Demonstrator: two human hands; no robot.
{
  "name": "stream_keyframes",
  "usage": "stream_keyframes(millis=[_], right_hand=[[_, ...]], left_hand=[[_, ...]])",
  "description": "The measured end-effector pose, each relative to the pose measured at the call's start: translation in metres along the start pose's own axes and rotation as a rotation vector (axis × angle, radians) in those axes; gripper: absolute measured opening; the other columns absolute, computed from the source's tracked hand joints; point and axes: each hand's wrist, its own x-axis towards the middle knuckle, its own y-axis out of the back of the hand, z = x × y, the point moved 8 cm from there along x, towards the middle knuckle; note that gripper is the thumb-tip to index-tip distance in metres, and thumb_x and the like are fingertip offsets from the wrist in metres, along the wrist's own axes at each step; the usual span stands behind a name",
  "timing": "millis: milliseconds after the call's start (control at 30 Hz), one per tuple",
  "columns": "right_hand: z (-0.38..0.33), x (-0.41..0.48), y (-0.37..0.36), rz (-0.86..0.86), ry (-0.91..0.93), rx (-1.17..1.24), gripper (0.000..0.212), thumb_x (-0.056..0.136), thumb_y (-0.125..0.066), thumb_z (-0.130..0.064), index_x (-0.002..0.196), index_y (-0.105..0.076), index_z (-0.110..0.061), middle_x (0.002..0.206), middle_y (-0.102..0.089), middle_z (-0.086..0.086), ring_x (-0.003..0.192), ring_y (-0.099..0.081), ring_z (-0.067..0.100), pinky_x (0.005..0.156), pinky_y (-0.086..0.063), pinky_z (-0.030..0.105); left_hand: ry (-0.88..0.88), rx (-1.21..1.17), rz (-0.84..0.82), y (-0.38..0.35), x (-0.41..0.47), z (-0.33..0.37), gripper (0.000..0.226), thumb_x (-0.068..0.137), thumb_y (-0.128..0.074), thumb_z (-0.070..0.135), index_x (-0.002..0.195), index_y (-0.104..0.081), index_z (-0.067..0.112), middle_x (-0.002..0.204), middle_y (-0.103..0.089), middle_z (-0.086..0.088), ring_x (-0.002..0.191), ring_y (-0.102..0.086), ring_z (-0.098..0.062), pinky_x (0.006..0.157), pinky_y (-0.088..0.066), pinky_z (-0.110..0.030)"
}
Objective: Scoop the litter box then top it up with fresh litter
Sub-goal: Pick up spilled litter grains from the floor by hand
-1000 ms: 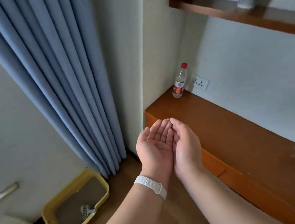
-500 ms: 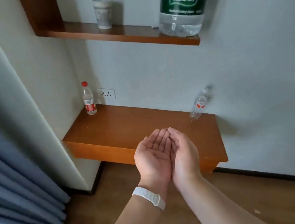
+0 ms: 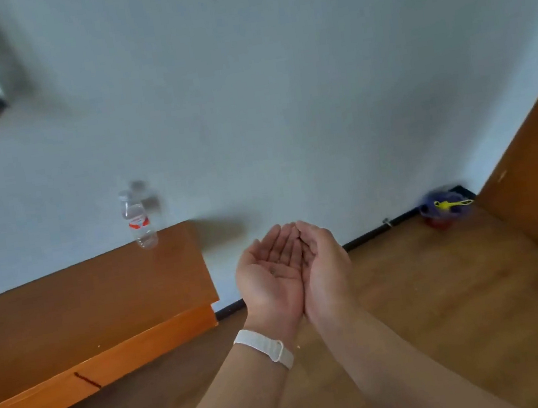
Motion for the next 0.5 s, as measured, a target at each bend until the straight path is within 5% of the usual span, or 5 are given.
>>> stream_keyframes(millis=[133,333,500], right_hand=[[-0.065,0.023,0.054,0.108,0.079,0.035,0.026,0.088,-0.061,-0.017,0.100,-0.069,0.004,0.103,-0.071,0.019,0.097,-0.070,0.029,0.086,-0.057,0.038],[-0.127,0.052,0.106,0.225,0.189,0.112,0.022,0.091,-0.055,-0.015,0.098,-0.071,-0.002,0.095,-0.075,0.013,0.088,-0.073,0.020,0.066,-0.056,0.023],[-0.154,0.090,0.133,0.329,0.266,0.089,0.022,0.092,-0.052,-0.013,0.090,-0.073,-0.005,0.091,-0.075,0.012,0.085,-0.073,0.018,0.064,-0.056,0.022]], left_hand=[[0.099,0.064,-0.034,-0.043,0.013,-0.078,0.039,0.098,-0.042,0.020,0.110,-0.065,-0.008,0.110,-0.069,-0.026,0.102,-0.069,-0.036,0.099,-0.050,-0.041],[0.232,0.158,-0.060,-0.082,0.036,-0.156,0.036,0.096,-0.043,0.020,0.104,-0.066,-0.008,0.104,-0.070,-0.025,0.095,-0.071,-0.035,0.090,-0.055,-0.040],[0.329,0.205,-0.060,-0.099,0.075,-0.199,0.037,0.096,-0.043,0.020,0.105,-0.066,-0.008,0.104,-0.070,-0.026,0.100,-0.070,-0.036,0.094,-0.053,-0.041]])
